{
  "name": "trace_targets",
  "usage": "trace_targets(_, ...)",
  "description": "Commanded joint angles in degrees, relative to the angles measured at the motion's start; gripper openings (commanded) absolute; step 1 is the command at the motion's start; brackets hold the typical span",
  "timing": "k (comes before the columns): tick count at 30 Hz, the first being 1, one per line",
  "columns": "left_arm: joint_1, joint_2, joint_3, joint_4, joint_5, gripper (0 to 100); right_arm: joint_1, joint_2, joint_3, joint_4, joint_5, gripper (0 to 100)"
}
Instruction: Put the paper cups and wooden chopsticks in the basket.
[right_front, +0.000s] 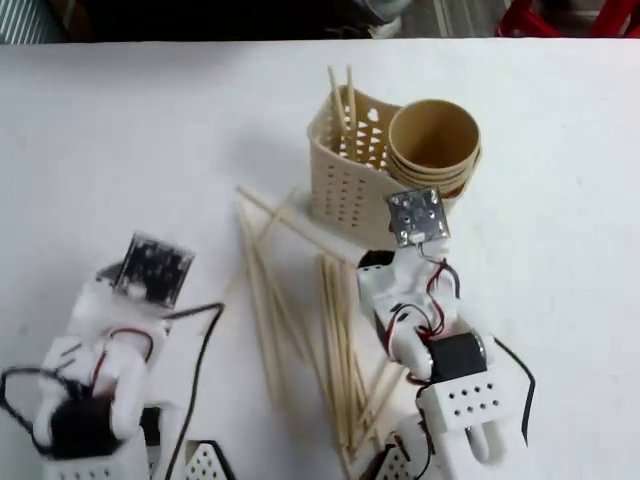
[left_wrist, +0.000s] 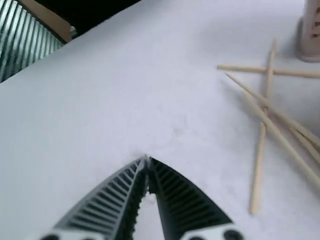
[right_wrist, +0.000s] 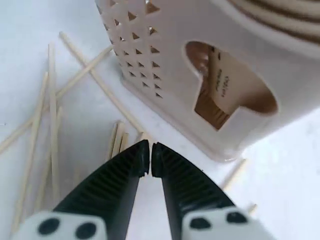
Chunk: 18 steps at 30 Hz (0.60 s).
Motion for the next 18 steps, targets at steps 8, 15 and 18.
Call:
trace_targets(8,7.43,44.00,-18.64,-0.18,5.80,17,4.44,-1.10,1.14,-4.00,-0.44,2.3)
trace_targets(15,9.89,60.62,-26.99,-0.26,14.59,27,4.62,-1.10,1.23,-4.00,-0.18,2.3)
trace_targets(18,12.88,66.77,-28.75,-2.02,18.55,27,4.44,-1.10,1.23,-4.00,-0.18,2.3)
